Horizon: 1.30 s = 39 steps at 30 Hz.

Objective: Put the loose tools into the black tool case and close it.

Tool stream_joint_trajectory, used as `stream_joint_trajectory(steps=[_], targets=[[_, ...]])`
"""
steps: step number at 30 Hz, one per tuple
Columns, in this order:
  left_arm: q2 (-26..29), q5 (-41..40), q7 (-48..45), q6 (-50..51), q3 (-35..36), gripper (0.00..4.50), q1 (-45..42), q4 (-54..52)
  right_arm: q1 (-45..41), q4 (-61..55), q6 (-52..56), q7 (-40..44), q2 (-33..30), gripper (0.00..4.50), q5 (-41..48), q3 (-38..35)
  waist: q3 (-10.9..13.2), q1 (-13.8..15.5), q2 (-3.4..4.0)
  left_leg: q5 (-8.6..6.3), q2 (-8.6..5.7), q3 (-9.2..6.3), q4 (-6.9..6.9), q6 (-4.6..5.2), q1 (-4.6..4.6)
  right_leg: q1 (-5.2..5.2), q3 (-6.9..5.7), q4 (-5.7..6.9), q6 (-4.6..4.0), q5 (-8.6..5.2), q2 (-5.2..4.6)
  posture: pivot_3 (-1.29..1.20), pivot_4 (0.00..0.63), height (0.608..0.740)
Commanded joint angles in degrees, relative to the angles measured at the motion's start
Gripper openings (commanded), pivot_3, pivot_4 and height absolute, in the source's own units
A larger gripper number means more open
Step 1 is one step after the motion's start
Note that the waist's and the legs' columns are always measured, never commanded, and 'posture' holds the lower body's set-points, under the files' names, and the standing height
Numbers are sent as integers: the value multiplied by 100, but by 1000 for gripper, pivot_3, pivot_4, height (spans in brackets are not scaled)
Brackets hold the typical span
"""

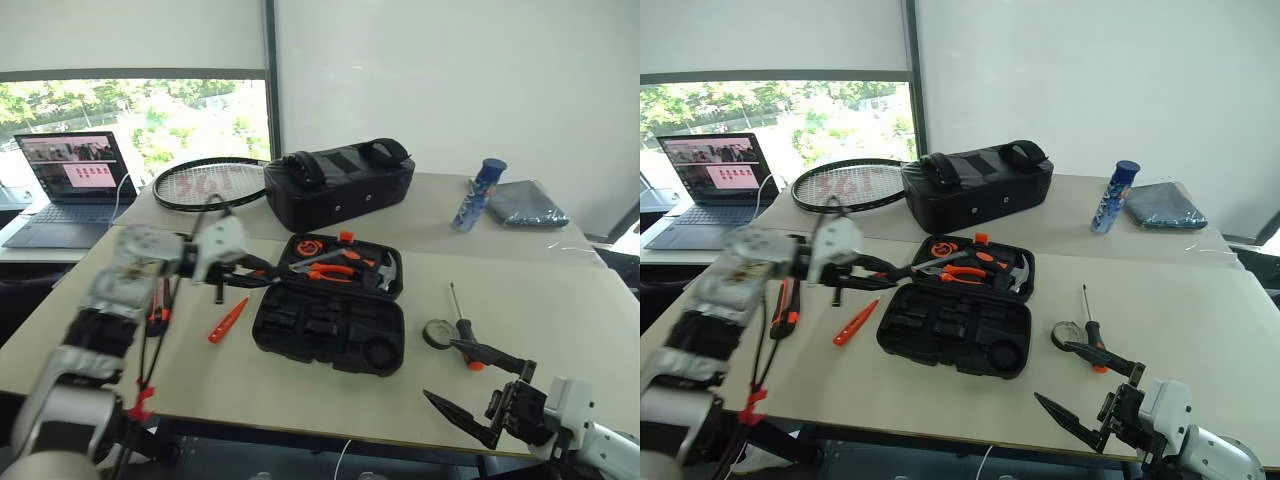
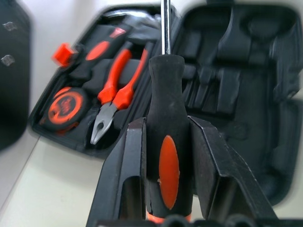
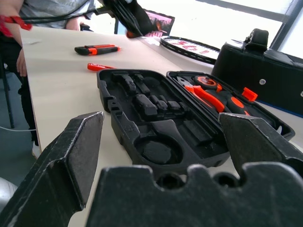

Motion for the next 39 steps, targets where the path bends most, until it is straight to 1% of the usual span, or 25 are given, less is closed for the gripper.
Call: stream_joint_trajectory(steps=[1, 7, 10, 13, 18, 20, 23, 27, 34, 39], targets=[[-342, 836, 310, -1085, -426, 825, -601, 957, 136, -318, 164, -331, 111, 4500, 335, -313, 0, -24, 0, -1, 1, 0, 0, 1, -2, -2, 0, 0, 0, 0, 1, 0, 150, 740], [-789, 1504, 597, -1832, -756, 825, -1086, 2243, 387, -527, 141, -534, 239, 4500, 301, -383, 0, -120, 1, -3, 2, -1, -1, 6, -7, -7, 2, 2, 0, 0, 4, 0, 150, 740], [-1025, 1685, 721, -1898, -799, 825, -1222, 2729, 530, -667, 113, -654, 337, 4500, 224, -358, 0, -125, 1, -3, 1, -4, -1, 6, -9, -6, 0, 3, 3, -2, 4, 0, 150, 740], [-1168, 1730, 568, -1949, -802, 825, -1278, 2959, 603, -777, 125, -761, 396, 4500, 165, -330, 0, -121, 1, -3, -1, -6, 0, 6, -8, -3, -1, 2, 4, -2, 2, 0, 150, 740], [-1249, 1748, 244, -1811, -803, 825, -1274, 3022, 657, -891, 150, -873, 442, 4500, 65, -271, 0, -113, 2, -3, -3, -6, 2, 6, -3, 3, -1, 3, 14, -7, 1, 0, 150, 740], [-1224, 1652, -95, -1756, -784, 825, -1194, 2867, 659, -903, 149, -897, 436, 4500, 45, -258, -1, -120, 2, -3, -3, -6, 2, 6, -4, 3, -1, 3, 13, -7, 1, 0, 150, 740], [-1193, 1624, -209, -1632, -728, 825, -1133, 2672, 655, -891, 141, -915, 430, 4500, 32, -262, 0, -131, 2, -3, -2, -6, 1, 6, -5, -1, -1, 7, 10, -5, 3, 0, 150, 740], [-1117, 1833, -90, -1402, -783, 825, -1085, 2609, 615, -843, 126, -933, 433, 4500, 1, -234, 0, -139, 2, -3, 0, -9, 1, 6, -5, 0, -1, 5, 10, -5, 4, 0, 150, 740], [-1173, 2062, 210, -862, -790, 825, -1132, 2558, 536, -783, 117, -934, 442, 4500, -21, -182, -1, -152, 3, -3, 0, -9, 1, 6, -1, 2, -1, 7, 12, -6, 5, 0, 150, 740], [-1104, 2212, 251, -793, -858, 825, -1141, 2542, 586, -720, 54, -861, 449, 4500, -13, -190, -1, -144, 3, -3, 0, -10, 2, 6, 0, 4, -2, 7, 11, -6, 5, 0, 150, 740]])
